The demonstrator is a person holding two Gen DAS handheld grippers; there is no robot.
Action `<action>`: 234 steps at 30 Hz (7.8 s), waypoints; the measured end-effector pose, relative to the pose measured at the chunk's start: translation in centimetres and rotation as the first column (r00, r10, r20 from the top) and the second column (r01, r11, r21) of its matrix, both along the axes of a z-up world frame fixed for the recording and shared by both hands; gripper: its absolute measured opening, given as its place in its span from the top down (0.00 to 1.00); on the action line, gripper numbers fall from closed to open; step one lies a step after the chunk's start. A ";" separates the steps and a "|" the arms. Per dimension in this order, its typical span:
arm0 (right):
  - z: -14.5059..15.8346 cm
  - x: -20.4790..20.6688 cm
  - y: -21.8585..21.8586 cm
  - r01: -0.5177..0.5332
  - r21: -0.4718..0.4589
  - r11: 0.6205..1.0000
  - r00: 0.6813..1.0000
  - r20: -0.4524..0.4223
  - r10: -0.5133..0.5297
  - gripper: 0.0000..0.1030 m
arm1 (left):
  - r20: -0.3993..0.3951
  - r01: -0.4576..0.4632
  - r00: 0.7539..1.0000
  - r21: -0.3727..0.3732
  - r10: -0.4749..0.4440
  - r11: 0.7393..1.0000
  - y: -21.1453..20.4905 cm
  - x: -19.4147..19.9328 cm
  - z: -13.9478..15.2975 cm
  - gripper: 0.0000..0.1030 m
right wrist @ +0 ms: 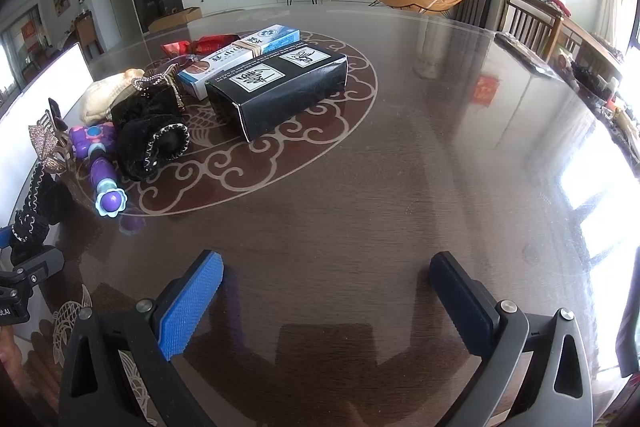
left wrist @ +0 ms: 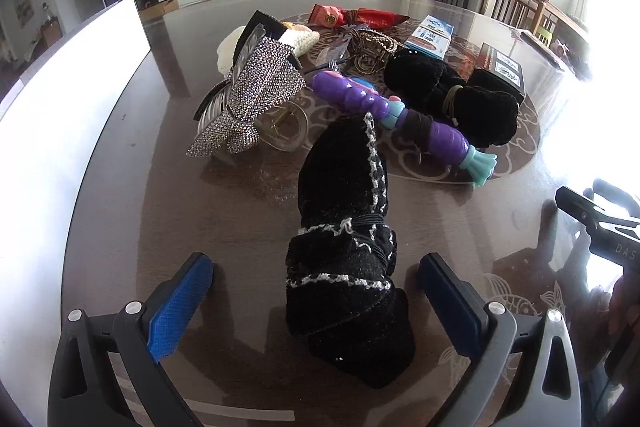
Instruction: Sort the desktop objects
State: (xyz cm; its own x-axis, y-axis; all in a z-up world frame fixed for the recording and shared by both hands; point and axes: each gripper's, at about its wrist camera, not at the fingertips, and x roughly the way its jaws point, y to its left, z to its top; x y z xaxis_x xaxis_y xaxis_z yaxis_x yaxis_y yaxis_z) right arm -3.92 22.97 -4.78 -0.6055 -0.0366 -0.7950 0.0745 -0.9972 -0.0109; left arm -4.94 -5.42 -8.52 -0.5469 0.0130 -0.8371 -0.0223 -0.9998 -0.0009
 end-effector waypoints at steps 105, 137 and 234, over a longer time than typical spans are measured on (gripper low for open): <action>-0.2 -0.1 2.2 -0.178 0.003 0.984 0.984 0.033 0.178 0.00 | -0.012 0.022 1.000 0.000 -0.022 1.000 0.7 -2.4 -0.2 0.00; 17.1 -1.5 -22.3 -0.581 -0.334 0.742 0.763 0.093 0.639 0.43 | -0.136 -0.281 0.940 0.212 0.313 0.936 -22.4 8.0 17.1 0.67; -0.8 -5.7 6.3 -0.068 0.004 0.998 0.997 0.032 0.068 0.00 | -0.044 0.083 0.996 0.001 -0.083 0.997 9.8 -9.1 0.4 0.00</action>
State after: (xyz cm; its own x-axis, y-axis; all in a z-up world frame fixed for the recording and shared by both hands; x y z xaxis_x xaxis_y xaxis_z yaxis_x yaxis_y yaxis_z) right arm -9.64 29.23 -5.58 -0.5760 -0.0729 -0.8142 0.1427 -0.9897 -0.0123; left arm -14.03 4.39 -8.10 -0.5802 0.0621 -0.8121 -0.1051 -0.9945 -0.0009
